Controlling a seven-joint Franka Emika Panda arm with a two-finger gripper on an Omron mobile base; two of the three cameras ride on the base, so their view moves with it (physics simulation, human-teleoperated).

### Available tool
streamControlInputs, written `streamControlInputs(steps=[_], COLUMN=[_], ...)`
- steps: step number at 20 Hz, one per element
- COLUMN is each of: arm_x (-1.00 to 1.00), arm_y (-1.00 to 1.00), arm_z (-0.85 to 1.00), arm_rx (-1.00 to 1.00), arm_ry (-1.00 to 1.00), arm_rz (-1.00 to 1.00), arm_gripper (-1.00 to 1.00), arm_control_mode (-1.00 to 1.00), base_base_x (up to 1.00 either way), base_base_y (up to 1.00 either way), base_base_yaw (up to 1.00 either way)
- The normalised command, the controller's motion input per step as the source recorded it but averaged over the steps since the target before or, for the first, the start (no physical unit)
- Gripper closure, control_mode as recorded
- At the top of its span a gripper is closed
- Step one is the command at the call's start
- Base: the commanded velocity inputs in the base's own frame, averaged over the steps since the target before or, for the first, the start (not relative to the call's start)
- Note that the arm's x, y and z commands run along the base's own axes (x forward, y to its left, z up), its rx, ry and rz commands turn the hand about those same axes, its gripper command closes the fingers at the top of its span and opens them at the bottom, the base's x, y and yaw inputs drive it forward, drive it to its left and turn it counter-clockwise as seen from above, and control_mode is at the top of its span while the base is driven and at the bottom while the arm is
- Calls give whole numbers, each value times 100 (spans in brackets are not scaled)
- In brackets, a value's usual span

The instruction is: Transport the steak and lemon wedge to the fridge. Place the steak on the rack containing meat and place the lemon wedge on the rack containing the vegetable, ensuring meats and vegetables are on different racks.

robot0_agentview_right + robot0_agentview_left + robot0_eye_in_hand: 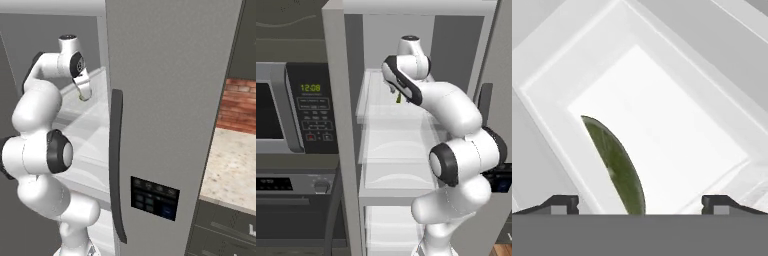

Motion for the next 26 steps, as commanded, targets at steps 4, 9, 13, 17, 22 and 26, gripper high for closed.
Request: streamControlInputs(steps=[4,9,13,17,22,26], arm_x=[-100,-100,-100,-100,-100,-100], arm_y=[0,-7,-4,-1,-19,-18], arm_z=[8,14,48,27,35,43], arm_rx=[0,0,0,-10,-17,-17], arm_ry=[-21,-10,-2,0,-5,-18], arm_rz=[7,16,23,25,14,7], arm_gripper=[-100,-100,-100,-100,-100,-100], arm_control_mode=[-100,-100,-100,-100,-100,-100], base_base_x=[0,0,0,0,0,0], base_base_y=[0,0,0,0,0,0], base_base_yaw=[0,0,0,0,0,0])
